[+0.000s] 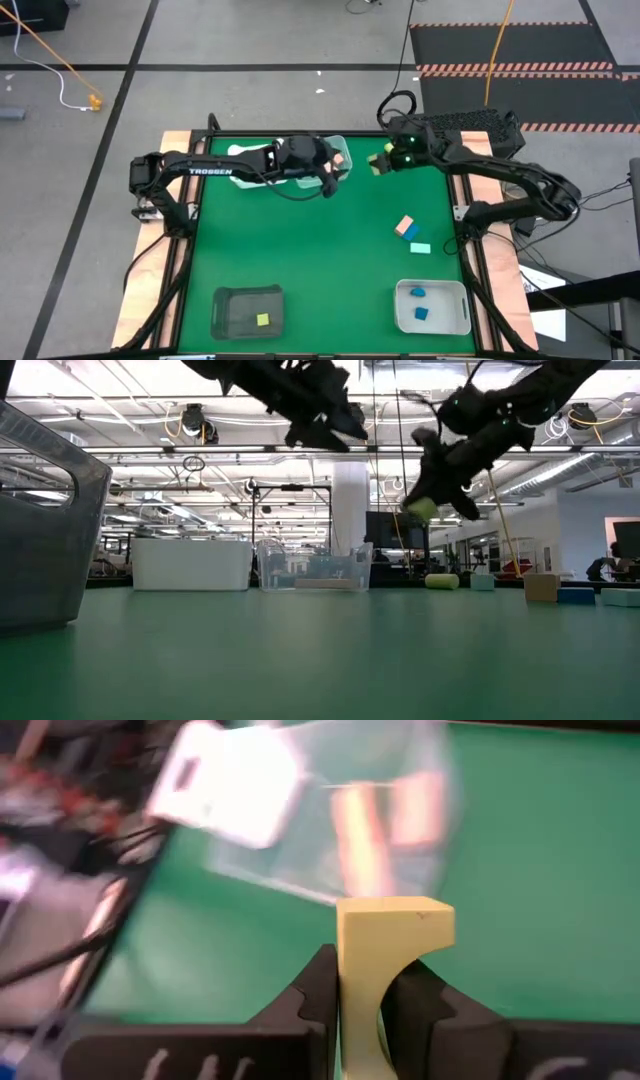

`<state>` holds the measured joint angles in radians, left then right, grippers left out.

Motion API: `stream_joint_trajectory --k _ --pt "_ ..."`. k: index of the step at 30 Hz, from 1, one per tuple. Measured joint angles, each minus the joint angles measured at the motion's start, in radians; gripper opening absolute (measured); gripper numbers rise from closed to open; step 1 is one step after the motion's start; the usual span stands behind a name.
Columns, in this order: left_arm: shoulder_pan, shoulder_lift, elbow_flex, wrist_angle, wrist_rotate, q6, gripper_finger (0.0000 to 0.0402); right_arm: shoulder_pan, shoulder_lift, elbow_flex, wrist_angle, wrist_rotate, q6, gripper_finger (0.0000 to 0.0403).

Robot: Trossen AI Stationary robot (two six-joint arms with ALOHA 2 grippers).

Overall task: Sort & place blocks by color
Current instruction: Put the middle yellow block into the black bin

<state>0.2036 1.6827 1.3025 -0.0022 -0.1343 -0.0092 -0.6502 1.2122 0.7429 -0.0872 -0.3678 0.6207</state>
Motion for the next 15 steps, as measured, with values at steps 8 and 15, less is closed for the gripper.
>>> stream_joint_trajectory --k 8,15 --pt "-0.049 0.0 0.0 0.076 0.091 -0.083 0.0292 0.084 -0.076 0.0 0.038 -0.003 -0.088 0.0036" --pt "-0.112 0.0 0.0 0.072 -0.04 -0.02 0.0292 0.086 -0.093 0.001 0.261 -0.003 0.071 0.0036"
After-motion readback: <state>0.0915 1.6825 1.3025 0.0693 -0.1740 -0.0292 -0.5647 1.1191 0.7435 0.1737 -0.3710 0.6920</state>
